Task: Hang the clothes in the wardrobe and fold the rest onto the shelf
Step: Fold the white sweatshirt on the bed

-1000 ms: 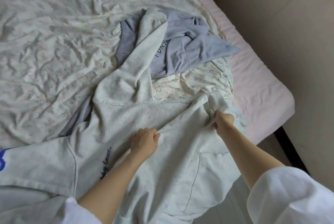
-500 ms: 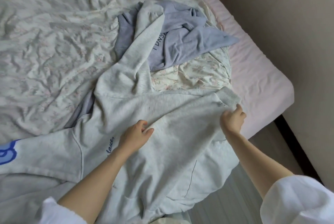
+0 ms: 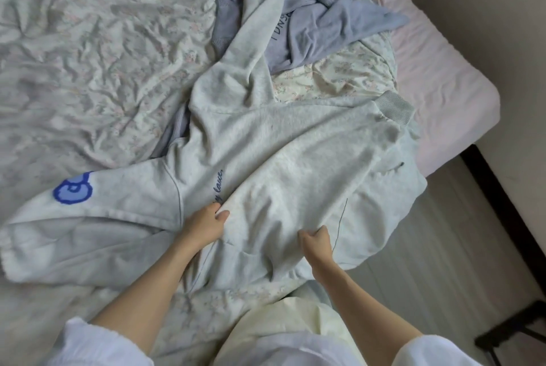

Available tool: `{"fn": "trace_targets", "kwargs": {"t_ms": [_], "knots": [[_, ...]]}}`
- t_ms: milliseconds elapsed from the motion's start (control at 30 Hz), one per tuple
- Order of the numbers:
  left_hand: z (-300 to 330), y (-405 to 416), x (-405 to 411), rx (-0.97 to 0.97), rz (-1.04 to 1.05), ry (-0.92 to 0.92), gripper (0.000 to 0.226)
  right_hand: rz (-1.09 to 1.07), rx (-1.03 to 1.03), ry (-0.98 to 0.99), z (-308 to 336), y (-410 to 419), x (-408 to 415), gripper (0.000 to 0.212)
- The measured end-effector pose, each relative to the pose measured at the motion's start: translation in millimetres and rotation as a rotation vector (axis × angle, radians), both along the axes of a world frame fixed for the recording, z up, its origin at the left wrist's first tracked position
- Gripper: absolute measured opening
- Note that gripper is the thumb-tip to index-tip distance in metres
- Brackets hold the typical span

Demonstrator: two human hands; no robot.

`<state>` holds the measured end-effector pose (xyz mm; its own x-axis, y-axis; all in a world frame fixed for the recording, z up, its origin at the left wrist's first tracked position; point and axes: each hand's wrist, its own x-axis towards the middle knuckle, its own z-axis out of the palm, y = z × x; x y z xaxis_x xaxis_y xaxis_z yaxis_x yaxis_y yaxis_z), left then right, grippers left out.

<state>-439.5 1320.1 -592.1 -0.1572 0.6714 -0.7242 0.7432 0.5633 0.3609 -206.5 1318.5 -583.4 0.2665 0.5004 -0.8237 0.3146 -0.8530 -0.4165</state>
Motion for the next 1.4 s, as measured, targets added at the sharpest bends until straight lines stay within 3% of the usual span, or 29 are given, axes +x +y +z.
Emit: {"fn": "trace_targets", "kwargs": {"t_ms": [67, 167, 267, 367, 467, 533, 633, 700, 800, 867, 1000, 1133, 1400], "knots": [[5, -12, -7, -0.031, -0.065, -0.031, 0.025, 0.106, -0.08, -0.071, 1, -8, 1, 0.026], [13, -35, -15, -0.125, -0.287, 0.086, 0.022, 0.291, -0.187, -0.201, 8, -23, 10, 0.035], [16, -49, -8, -0.118, -0.377, 0.22, 0.018, 0.271, -0.2, -0.245, 12, -35, 20, 0.038], [18, -59, 0, 0.084, -0.371, 0.36, 0.051, 0.296, -0.033, -0.415, 16, -38, 17, 0.055], [17, -65, 11, 0.39, -0.523, 0.307, 0.065, 0.655, 0.302, -0.648, 20, -27, 11, 0.066], [14, -70, 20, 0.394, -0.729, 0.205, 0.059, 1.09, 0.426, -0.597, 17, -19, 4, 0.062], [2, -89, 23, 0.232, -0.909, 0.177, 0.06, 1.596, 0.333, -0.399, 0, -11, 1, 0.059], [-5, -103, 17, 0.104, -1.011, 0.226, 0.068, 1.708, 0.185, -0.41, -10, -6, 9, 0.06], [-10, -113, 8, -0.023, -1.076, 0.253, 0.075, 1.608, 0.005, -0.465, -14, 5, 30, 0.062], [-8, -106, 8, -0.041, -1.06, 0.233, 0.065, 1.51, -0.009, -0.49, -10, 17, 41, 0.064], [-3, -79, 21, 0.137, -0.885, 0.165, 0.036, 1.435, 0.146, -0.635, -1, 44, 46, 0.068], [-2, -39, 43, 0.328, -0.694, 0.165, 0.038, 1.431, 0.21, -0.635, 1, 69, 39, 0.066], [9, 98, 24, 0.354, -0.419, 0.289, 0.055, 1.302, 0.501, -0.482, 4, 169, -24, 0.058]]}}
